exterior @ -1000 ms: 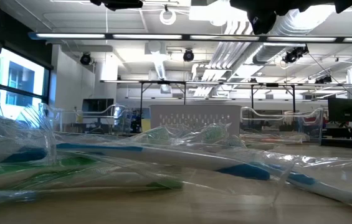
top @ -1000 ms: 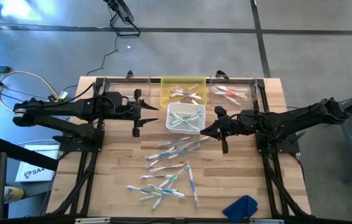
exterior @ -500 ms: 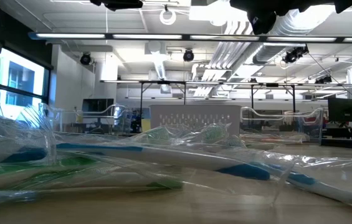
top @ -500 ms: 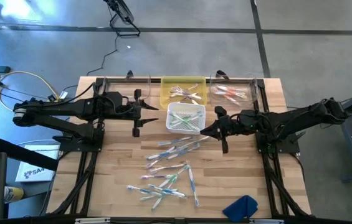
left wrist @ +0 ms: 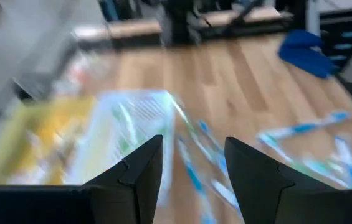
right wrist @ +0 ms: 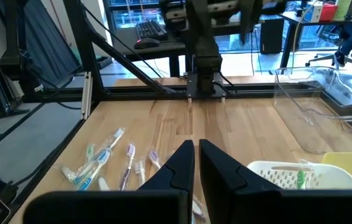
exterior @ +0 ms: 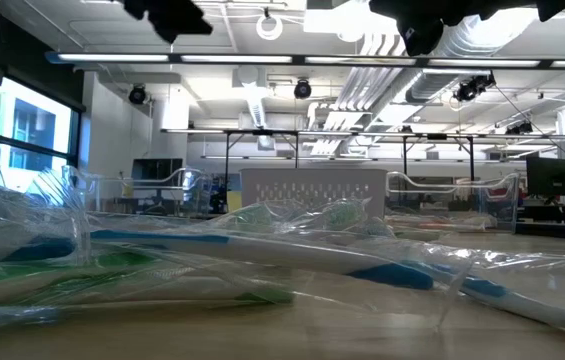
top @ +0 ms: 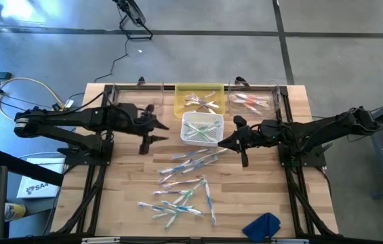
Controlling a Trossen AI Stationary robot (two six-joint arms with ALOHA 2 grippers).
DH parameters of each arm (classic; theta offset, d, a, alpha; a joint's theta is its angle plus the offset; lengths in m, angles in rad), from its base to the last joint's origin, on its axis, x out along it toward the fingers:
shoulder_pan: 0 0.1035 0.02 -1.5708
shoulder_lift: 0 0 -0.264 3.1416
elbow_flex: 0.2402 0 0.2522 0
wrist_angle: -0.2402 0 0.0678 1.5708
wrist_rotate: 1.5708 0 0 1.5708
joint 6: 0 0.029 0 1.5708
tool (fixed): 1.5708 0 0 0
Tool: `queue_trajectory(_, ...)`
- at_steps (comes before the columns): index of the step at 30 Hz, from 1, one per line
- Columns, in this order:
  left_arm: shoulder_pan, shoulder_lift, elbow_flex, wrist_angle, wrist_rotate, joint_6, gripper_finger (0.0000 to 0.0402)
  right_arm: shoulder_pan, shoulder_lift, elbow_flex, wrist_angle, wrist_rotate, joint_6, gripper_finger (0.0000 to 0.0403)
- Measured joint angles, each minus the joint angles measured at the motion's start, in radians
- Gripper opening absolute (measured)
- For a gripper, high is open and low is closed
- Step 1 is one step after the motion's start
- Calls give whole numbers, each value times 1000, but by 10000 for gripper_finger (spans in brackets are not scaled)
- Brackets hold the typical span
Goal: Pick & Place Toothbrushes
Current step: Put the blue toothbrush into the left transparent bin
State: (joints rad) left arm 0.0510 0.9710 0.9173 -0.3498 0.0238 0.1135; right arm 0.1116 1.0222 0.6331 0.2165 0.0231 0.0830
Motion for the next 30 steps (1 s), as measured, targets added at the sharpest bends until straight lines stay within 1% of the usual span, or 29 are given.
queue_trajectory(3, -28, 11, 0, -84, 11, -87, 168, 0, 0, 0, 0, 0, -3, 16)
queue_trajectory(5, -55, 22, -1, -118, 9, -114, 168, 0, 0, 0, -1, 4, -8, 16)
queue_trajectory(8, -109, 57, -1, -114, 5, -122, 168, 0, 0, 0, -2, 4, -8, 16)
queue_trajectory(13, -184, 128, -1, -110, -70, -119, 168, 0, 0, 0, -3, 4, -8, 16)
queue_trajectory(17, -197, 187, -1, -120, -105, -119, 168, 0, 0, 0, -4, 4, -8, 16)
queue_trajectory(30, -196, 393, 0, -102, -108, -119, 168, 0, 0, 0, -34, 4, -8, 16)
